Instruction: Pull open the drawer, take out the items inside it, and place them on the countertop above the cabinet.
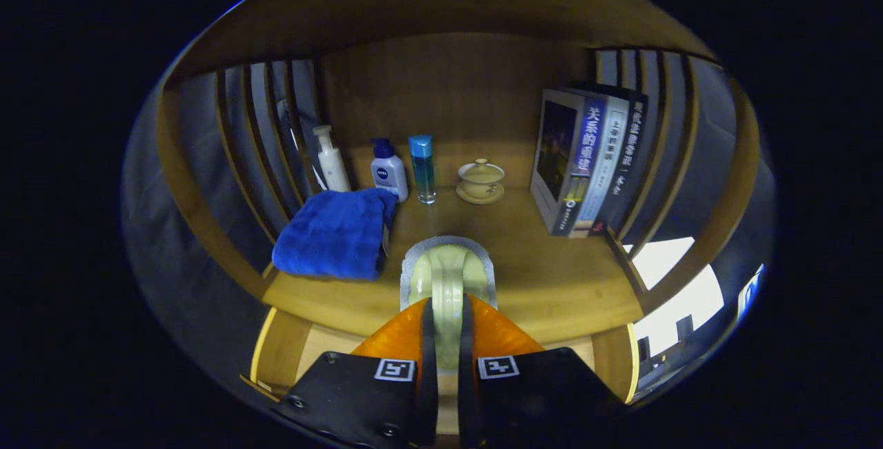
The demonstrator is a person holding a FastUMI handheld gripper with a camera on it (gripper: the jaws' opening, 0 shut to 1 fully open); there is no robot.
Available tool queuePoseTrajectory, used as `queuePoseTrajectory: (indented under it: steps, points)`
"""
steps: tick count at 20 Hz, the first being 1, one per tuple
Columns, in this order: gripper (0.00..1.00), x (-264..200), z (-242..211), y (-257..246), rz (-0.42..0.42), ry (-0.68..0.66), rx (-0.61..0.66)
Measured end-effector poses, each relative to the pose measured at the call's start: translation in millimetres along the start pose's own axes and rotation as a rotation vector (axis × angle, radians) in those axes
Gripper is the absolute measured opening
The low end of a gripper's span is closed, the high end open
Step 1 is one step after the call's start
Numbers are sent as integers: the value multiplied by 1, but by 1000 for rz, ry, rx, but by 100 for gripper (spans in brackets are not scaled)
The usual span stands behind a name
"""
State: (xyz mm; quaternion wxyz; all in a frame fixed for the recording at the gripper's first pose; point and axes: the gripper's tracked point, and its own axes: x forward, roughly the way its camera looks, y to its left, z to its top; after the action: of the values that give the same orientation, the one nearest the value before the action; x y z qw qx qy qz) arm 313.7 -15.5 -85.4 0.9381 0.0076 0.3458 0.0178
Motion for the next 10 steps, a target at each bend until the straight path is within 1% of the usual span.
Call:
queuePoseTrajectory:
  steps: [4, 10]
  points:
    - [20, 38, 18, -2, -21, 43, 23]
    - [20, 85, 19, -14, -69, 157, 74]
